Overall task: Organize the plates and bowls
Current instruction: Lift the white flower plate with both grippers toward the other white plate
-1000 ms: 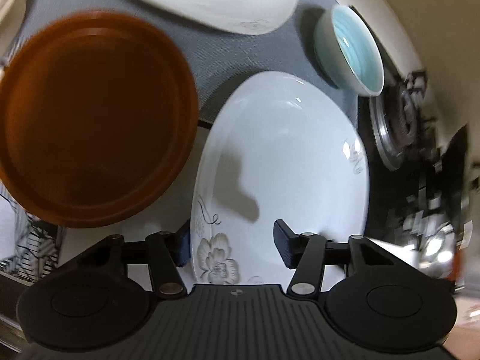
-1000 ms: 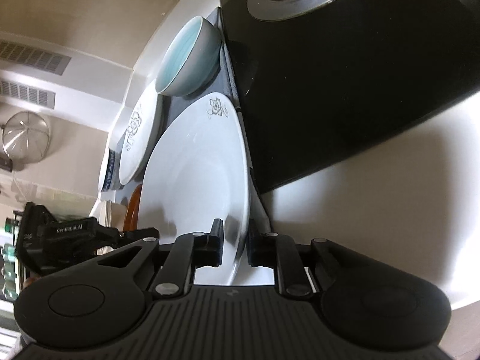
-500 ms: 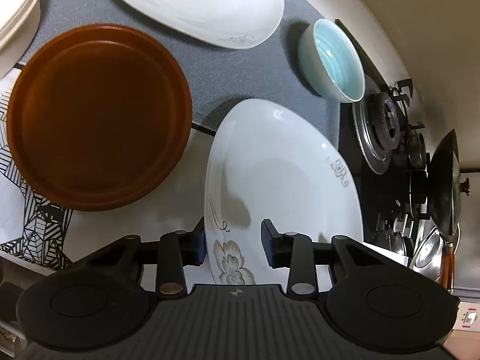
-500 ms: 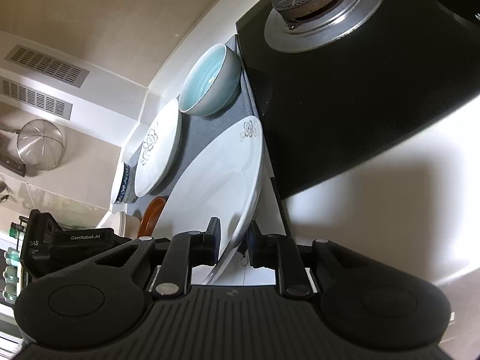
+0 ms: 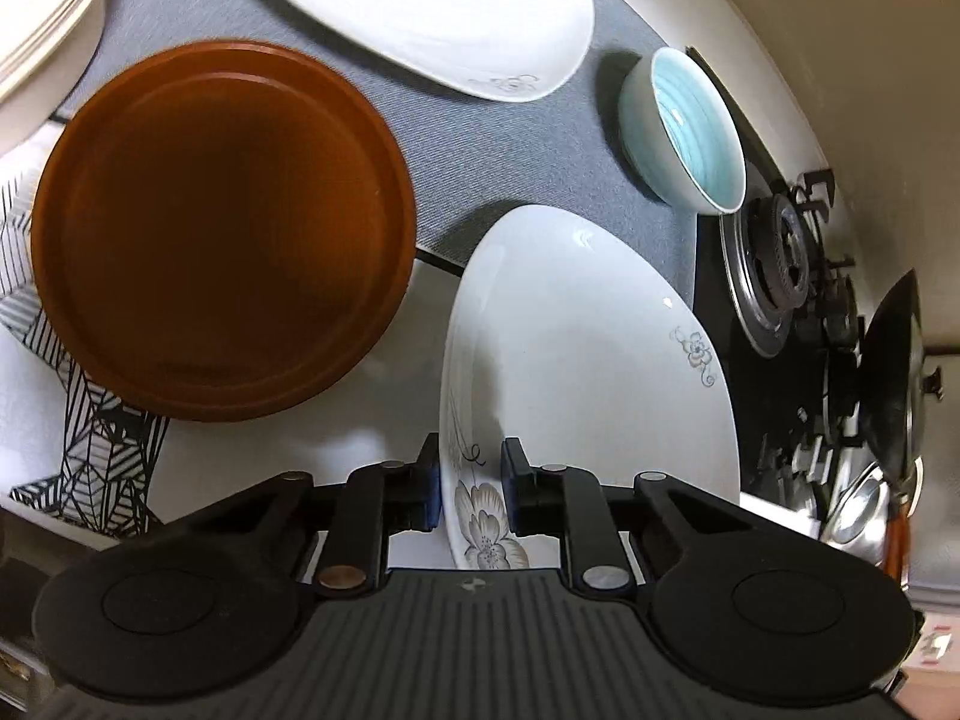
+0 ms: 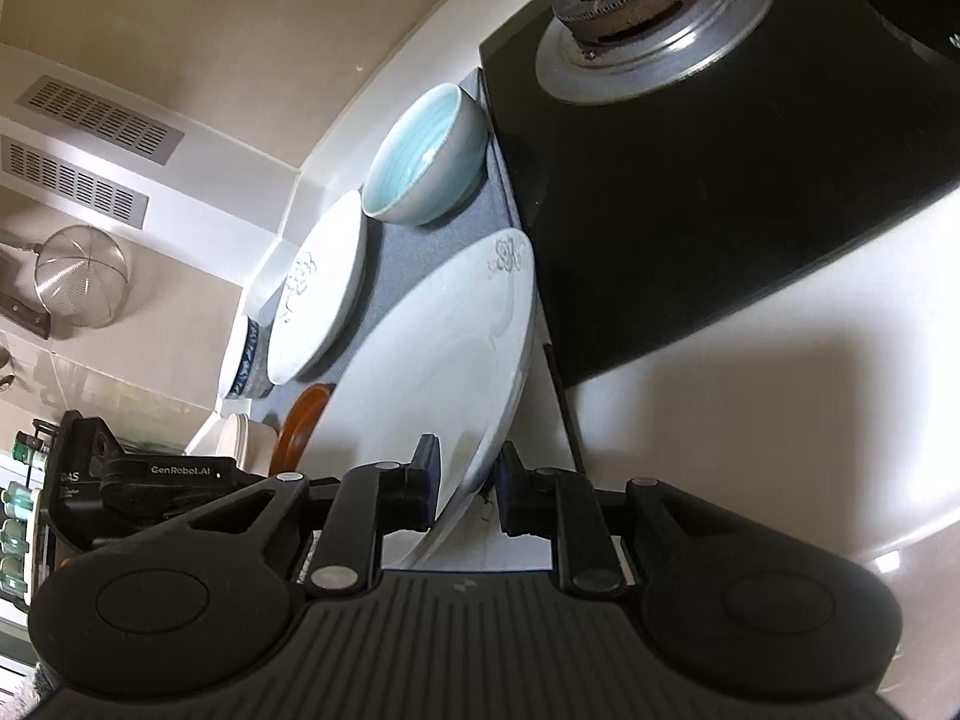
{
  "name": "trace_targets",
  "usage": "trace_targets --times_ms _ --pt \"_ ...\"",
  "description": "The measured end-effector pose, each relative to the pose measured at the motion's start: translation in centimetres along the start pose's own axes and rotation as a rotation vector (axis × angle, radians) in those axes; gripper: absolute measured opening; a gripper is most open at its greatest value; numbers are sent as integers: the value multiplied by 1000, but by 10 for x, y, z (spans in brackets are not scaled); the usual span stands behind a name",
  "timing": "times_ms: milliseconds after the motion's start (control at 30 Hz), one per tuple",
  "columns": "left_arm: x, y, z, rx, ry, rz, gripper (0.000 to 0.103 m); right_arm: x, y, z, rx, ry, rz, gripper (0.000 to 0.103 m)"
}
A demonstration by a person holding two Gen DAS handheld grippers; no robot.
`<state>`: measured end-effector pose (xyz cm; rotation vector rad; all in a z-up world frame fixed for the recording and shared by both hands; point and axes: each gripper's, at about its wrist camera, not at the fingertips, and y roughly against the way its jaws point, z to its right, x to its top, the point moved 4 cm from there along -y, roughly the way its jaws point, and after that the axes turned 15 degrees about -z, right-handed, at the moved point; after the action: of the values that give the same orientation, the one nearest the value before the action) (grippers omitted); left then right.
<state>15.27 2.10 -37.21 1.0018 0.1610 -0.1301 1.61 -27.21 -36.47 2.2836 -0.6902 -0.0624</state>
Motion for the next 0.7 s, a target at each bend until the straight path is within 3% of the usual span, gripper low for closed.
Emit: trace_targets --times_ms 100,267,700 --pt "1 0 -4 -21 20 -17 21 -3 3 -2 18 -1 23 22" --pt "1 3 7 36 -40 -6 21 -9 3 5 43 -22 38 23" --pt "0 0 18 10 -60 -1 21 -6 19 5 49 -15 56 24"
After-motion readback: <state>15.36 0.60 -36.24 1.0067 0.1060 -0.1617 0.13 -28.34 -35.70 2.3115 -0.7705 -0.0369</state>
